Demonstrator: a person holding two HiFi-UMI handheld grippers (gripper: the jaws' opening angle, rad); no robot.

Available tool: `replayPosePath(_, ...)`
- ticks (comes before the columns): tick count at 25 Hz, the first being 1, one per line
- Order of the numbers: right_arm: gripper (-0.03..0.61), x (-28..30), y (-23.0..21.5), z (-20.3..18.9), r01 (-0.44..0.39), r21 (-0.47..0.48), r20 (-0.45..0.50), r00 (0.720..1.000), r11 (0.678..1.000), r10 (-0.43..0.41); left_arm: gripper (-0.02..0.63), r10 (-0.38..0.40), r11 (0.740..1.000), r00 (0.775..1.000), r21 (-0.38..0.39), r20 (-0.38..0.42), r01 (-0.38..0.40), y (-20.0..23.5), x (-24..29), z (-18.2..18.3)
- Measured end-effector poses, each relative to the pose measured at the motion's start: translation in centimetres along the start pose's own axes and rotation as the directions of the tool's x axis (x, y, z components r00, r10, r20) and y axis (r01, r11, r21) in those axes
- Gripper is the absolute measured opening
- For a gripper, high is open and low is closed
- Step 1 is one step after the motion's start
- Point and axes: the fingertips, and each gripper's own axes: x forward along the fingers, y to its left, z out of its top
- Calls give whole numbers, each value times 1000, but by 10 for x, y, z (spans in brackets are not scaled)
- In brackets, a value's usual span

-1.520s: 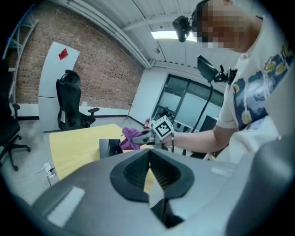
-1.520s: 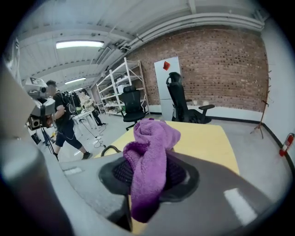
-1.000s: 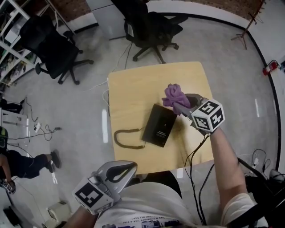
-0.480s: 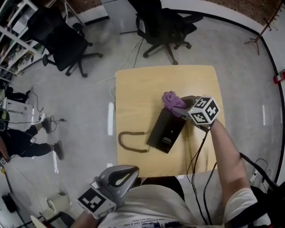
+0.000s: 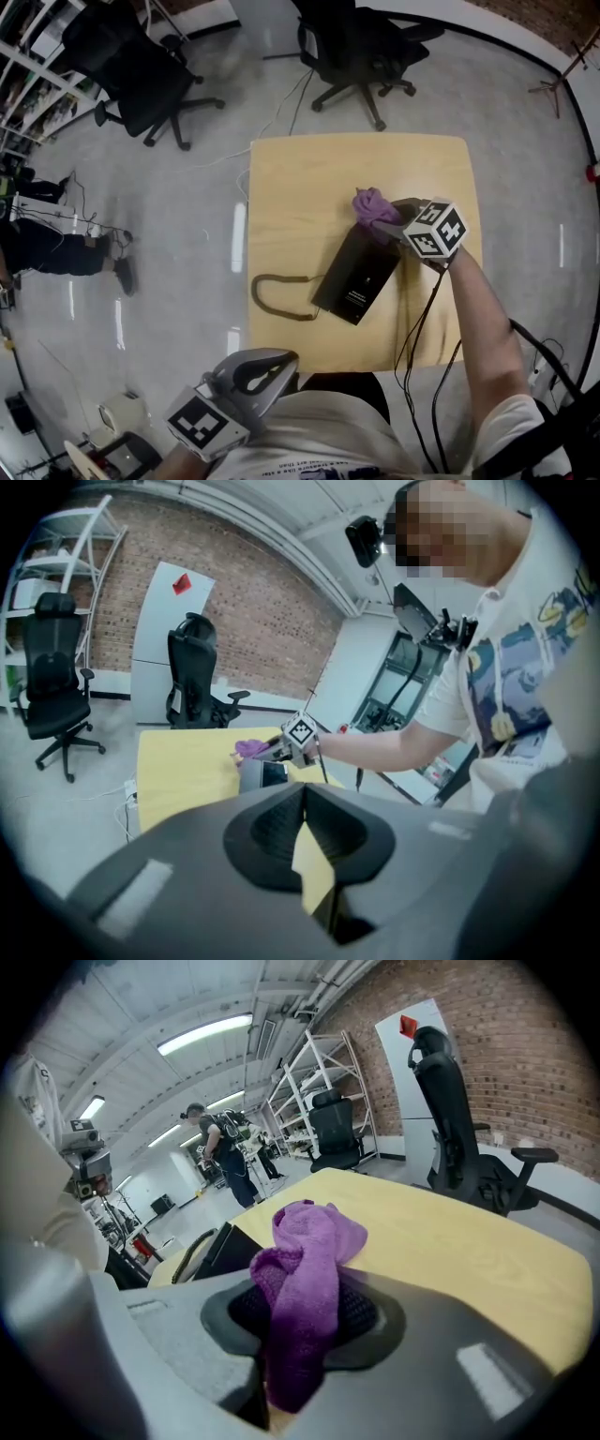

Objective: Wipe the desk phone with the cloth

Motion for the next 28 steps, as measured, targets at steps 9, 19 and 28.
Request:
replayPosePath(9, 121, -61, 21, 23, 43, 7, 149, 988, 999, -44, 4, -61, 998, 998, 27, -21, 61, -3, 14, 0)
replayPosePath(19, 120, -51, 35, -6, 28, 73, 150, 988, 997, -39, 4, -105, 993, 993, 45, -46, 107, -10, 25, 5)
replayPosePath(28, 120, -34, 6, -39, 138, 122, 89, 985, 983, -149, 3, -105, 994, 993, 37, -54, 107, -9, 22, 3)
